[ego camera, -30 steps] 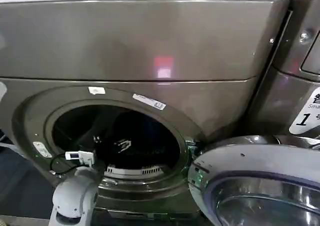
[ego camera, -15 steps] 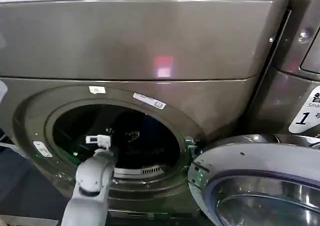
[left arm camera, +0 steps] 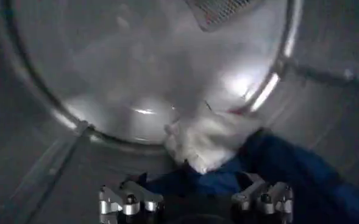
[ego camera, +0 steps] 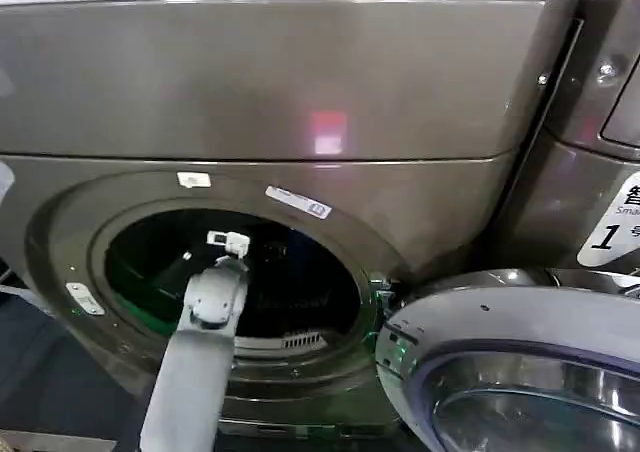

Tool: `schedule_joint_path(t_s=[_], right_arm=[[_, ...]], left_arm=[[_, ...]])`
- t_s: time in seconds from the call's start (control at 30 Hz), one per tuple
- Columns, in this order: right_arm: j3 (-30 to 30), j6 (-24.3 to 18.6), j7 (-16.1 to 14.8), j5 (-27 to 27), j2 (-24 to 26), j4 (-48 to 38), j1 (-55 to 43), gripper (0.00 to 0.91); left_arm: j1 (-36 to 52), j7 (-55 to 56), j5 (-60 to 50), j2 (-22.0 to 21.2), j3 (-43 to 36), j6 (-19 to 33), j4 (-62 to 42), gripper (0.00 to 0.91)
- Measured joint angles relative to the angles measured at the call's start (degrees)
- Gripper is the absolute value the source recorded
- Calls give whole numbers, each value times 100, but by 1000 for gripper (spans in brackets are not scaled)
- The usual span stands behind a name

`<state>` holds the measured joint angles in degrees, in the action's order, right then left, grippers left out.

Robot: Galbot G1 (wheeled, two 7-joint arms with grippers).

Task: Grasp the clothes from the dryer.

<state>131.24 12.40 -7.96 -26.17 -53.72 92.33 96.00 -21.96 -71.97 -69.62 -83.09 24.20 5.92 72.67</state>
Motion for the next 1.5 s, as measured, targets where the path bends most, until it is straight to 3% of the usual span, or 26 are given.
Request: schedule_joint_path(t_s=[0.37,0.73,1.5], right_arm=[[-168,-98,-49,126,-97,-1,-159,907],[-214,-116,-58,159,-71,-13,-196,907],[-364,-126,-59,219,-54,-3,-288,907]], left_arm=[[397,-345,-110,5,3,352,-807,907],[516,-473,704,2,-42,384,-1443,907],[680,-378,1507,-97,-57,-12,-2413,907]])
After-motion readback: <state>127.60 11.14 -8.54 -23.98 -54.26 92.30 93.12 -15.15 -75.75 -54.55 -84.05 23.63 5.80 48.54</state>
